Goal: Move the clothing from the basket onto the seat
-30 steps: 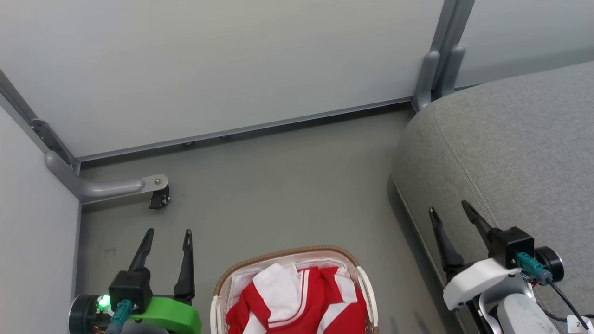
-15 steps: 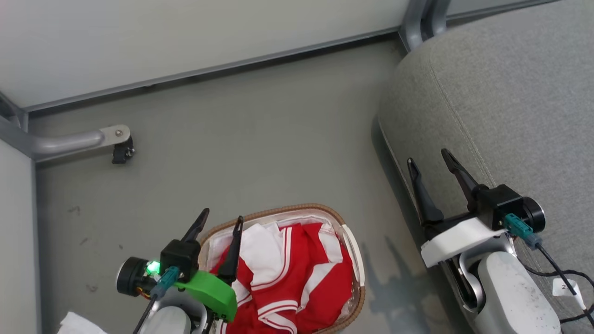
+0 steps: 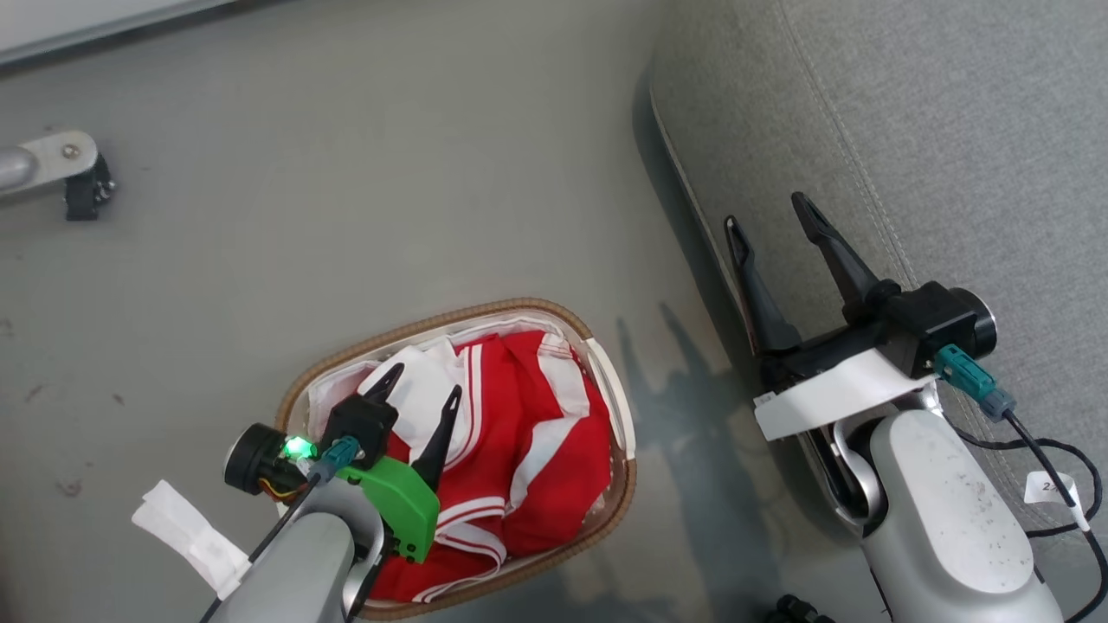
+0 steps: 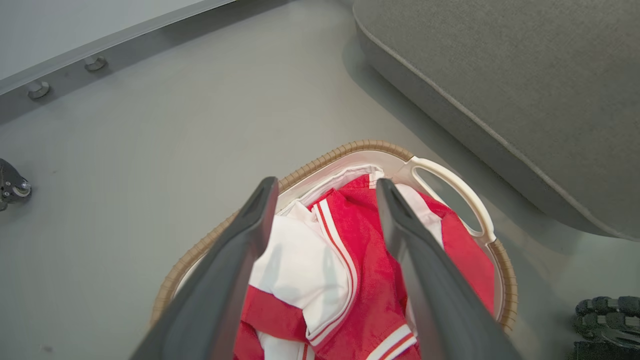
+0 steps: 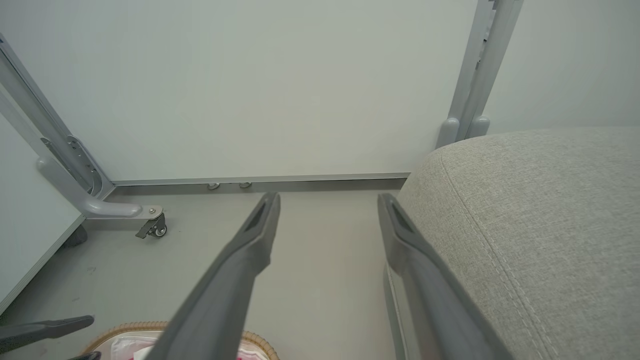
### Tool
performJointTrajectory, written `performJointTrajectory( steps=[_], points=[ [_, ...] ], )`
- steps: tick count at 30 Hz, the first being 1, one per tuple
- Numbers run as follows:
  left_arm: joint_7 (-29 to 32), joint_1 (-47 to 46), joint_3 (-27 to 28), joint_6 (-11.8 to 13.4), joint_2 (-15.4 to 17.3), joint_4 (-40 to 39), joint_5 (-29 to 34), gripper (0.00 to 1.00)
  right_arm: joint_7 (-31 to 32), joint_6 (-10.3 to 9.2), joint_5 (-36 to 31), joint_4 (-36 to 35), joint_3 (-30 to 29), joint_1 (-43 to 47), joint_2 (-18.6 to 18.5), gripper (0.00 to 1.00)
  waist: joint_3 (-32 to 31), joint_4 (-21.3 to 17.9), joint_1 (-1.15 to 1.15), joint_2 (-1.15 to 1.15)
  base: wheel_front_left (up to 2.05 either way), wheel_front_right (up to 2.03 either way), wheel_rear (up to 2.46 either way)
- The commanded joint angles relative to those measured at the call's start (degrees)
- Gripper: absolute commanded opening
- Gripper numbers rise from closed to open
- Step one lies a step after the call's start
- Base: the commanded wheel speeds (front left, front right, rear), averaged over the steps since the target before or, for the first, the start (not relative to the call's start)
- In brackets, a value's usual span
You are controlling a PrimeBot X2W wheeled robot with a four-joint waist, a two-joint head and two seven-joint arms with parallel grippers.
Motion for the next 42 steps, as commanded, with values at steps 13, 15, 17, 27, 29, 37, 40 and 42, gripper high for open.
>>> performJointTrajectory(
  steps=[13,15,17,27,29,37,40,42],
  points=[
    [0.06,-11.69,-13.16,-0.29,3.31,15.29,-6.09,1.0,-0.26,-0.04,3.38,-6.19,1.86,-3.58,0.04,1.0,15.09,-6.5,-0.01,0.0,0.0,0.0,0.0],
    [0.36,-13.12,-15.44,-0.29,3.2,17.53,-6.28,1.0,-0.26,-0.04,3.5,-6.53,1.96,-3.55,0.02,1.0,16.24,-6.73,-0.01,0.0,0.0,0.0,0.0],
    [1.63,-14.3,-17.78,-0.29,3.0,20.06,-5.69,1.0,-0.26,-0.04,3.58,-6.72,2.11,-3.54,0.03,1.0,17.22,-6.89,-0.01,0.0,0.0,0.0,0.0],
    [5.73,-20.23,-24.79,0.3,1.43,29.27,-2.6,1.0,-0.27,-0.04,4.94,-7.02,3.76,-2.72,0.01,1.0,20.26,-8.04,-0.01,0.0,0.0,0.0,0.0],
    [6.44,-20.93,-25.13,0.77,1.1,30.3,-2.35,1.0,-0.27,-0.04,5.24,-7.09,4.01,-2.69,0.01,1.0,20.58,-8.32,-0.01,0.0,0.0,0.0,0.0],
    [8.37,-21.44,-25.87,0.27,0.28,32.07,-3.29,0.0,-0.27,-0.04,6.36,-6.66,3.98,-3.18,0.01,1.0,20.47,-8.86,-0.01,0.0,0.0,0.0,0.0],
    [7.28,-20.38,-25.45,0.1,-0.26,32.31,-4.48,0.0,-0.27,-0.04,6.65,-6.42,3.43,-3.73,0.01,1.0,19.13,-8.81,-0.01,0.0,0.0,0.0,0.0],
    [6.1,-19.39,-24.77,0.06,-0.81,32.42,-5.69,0.0,-0.27,-0.04,6.5,-6.05,3.02,-3.89,0.0,1.0,17.52,-8.63,-0.01,0.0,0.0,0.0,0.0]
  ],
)
